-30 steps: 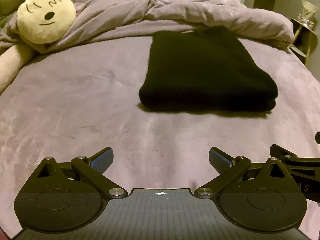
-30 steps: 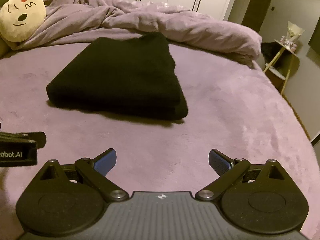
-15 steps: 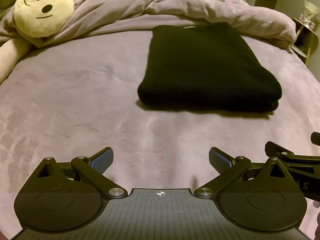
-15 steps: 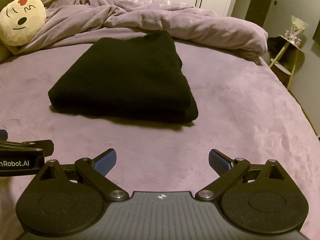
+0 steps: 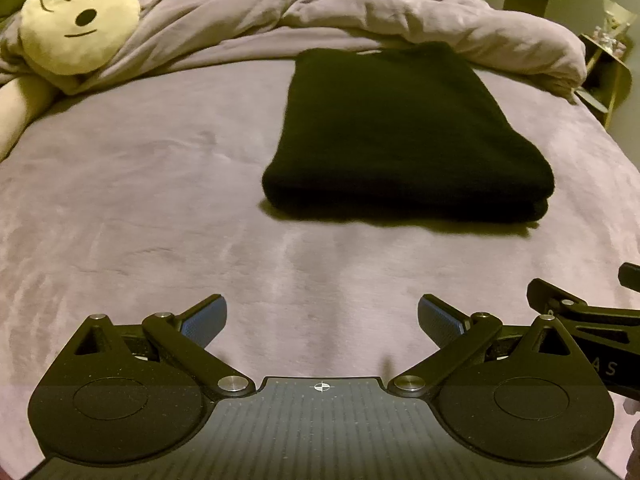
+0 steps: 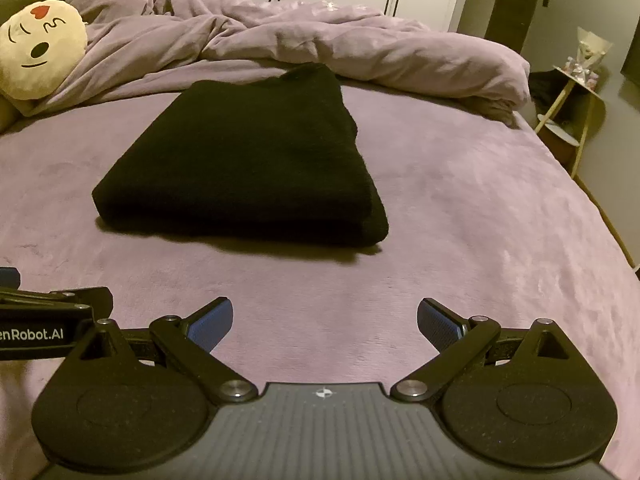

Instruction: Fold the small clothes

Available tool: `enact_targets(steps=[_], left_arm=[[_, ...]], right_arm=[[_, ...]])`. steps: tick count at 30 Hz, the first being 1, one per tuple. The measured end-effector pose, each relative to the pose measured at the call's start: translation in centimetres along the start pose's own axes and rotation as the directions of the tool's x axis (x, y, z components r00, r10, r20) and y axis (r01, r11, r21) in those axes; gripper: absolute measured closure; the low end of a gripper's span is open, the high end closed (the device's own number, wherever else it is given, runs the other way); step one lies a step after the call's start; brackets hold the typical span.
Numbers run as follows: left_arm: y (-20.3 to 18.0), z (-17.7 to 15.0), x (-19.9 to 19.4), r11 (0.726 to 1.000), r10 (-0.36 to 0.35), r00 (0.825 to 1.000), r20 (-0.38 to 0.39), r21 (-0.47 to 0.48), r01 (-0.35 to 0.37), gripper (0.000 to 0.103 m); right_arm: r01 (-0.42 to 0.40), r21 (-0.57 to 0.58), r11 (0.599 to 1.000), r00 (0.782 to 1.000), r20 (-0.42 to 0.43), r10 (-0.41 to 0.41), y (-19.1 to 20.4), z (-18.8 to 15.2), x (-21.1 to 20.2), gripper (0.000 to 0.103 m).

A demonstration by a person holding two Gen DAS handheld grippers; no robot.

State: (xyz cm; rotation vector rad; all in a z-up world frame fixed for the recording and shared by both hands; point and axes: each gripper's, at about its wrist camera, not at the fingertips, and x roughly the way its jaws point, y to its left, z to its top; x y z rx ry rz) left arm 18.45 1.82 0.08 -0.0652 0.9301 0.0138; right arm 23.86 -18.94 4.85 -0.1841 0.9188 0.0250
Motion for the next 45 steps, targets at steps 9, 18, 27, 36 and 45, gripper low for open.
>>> enact_targets(steps=[9,18,27,36,45], left_arm=[[-0.6,0.0,-0.1,1.0,-0.002,1.0,0.002,-0.003,0.002,0.0],[-0.7,0.1,-0.1,1.0,-0.007,1.0,0.0,-0.014,0.007,0.0],[-0.7,0.1,-0.2,1.0,-0.003,1.0,0.002,-0.015,0.003,0.0],[-0.9,0.0,-0.5,1.0,0.001,1.0,0.005,-0.022,-0.001,0.0],[-1.3,0.0,-1.0,1.0,0.003,1.0,0.013,-0.02,-0.002,0.0]], right_arm=[[0.001,0.009,1.0,1.0,0.002,-0.001,-0.2,-0.1,-0.2,0.004],[0.0,0.01,1.0,1.0,0.0,0.0,-0.4,-0.1,-0.1,0.004],[-0.001,0.01,1.0,1.0,0.002,0.001,-0.6,-0.2,-0.2,0.004],[-0.001,0.006,1.0,1.0,0.011,0.001,-0.6,-0.4,-0.7,0.004],[0.002,0.01,1.0,1.0,0.021,-0.002,-0.7,-0.4,-1.1,0.004]])
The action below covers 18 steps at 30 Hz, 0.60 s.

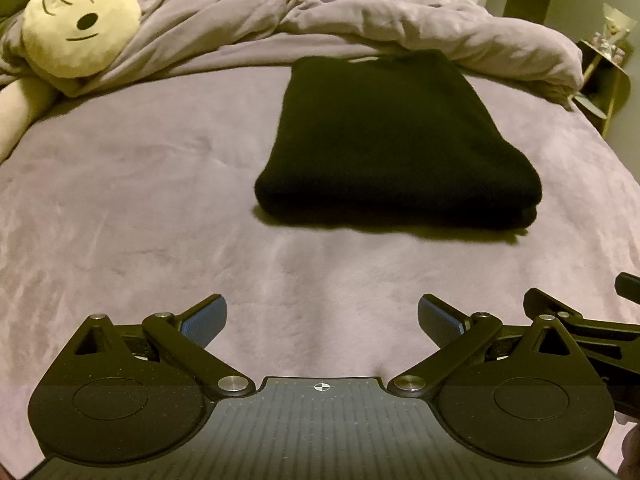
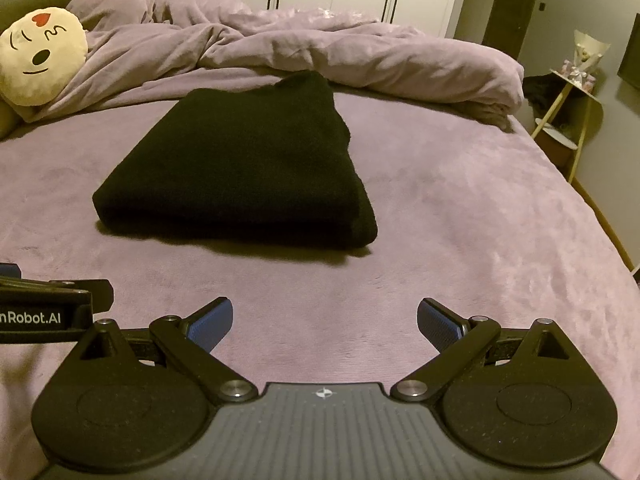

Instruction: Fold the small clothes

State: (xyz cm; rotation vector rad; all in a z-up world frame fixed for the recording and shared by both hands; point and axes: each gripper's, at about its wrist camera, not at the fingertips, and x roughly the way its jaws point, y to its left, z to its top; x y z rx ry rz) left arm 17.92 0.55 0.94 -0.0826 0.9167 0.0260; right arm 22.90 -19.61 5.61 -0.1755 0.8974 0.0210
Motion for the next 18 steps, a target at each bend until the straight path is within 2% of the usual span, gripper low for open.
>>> enact_targets(steps=[18], left_arm=[[-0.03,0.22,0.12,1.0,0.002,1.0,-0.009,0.007,-0.002,0.0]], right_arm=[[0.001,0.006,1.0,1.0,0.001,-0.001,-0.3,-0.15,-0.13,0.004]])
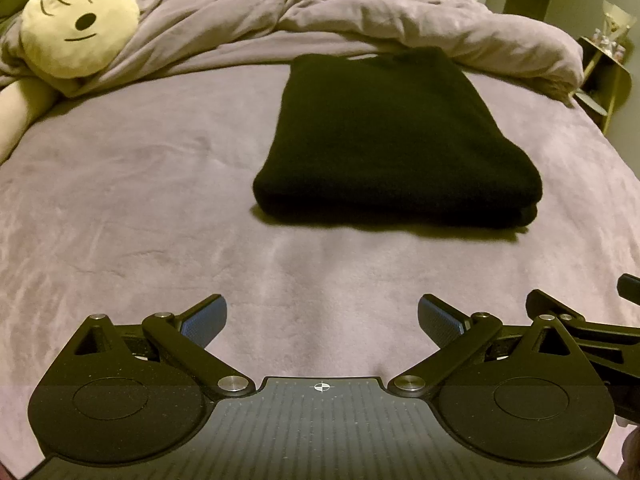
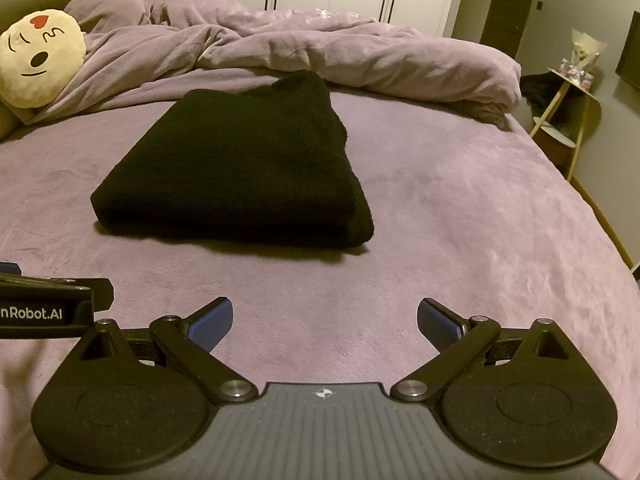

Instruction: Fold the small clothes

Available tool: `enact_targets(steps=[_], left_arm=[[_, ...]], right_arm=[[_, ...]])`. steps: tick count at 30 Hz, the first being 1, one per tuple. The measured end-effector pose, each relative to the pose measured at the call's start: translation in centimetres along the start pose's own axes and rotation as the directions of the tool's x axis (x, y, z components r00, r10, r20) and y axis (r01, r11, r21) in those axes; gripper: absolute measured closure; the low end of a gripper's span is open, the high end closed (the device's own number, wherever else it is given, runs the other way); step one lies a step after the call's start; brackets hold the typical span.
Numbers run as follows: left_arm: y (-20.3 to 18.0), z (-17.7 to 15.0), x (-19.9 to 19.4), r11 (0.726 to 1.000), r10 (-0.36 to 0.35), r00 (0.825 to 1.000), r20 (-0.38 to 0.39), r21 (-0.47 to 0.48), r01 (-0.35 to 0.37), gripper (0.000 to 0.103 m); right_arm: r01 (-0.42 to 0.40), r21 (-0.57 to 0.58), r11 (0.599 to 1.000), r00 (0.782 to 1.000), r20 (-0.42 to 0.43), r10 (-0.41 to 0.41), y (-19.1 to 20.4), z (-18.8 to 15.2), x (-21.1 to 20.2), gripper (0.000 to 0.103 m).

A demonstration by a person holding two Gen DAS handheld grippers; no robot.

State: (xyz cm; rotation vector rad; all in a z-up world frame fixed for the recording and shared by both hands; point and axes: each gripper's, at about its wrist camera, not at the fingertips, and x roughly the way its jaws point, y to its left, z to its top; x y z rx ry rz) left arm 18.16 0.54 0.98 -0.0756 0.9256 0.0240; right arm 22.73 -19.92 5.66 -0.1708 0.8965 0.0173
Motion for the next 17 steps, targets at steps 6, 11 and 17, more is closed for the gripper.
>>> enact_targets(steps=[6,11,17], left_arm=[[-0.1,-0.01,0.03,1.0,0.002,1.0,0.001,0.002,-0.002,0.0],[-0.33,-0.14,-0.08,1.0,0.01,1.0,0.014,0.012,-0.01,0.0],[-0.38,-0.17,-0.06,1.0,-0.001,1.0,0.003,0.002,0.001,0.0]], right_arm=[[-0.002,0.009,1.0,1.0,0.0,0.002,-0.19,-0.07,0.01,0.004],[-0.003,0.02,1.0,1.0,-0.001,0.003,-0.25,-0.17,0.09,0.004],[-0.002,0.019,1.0,1.0,-0.001,0.002,-0.24,-0.21,0.09,0.004]])
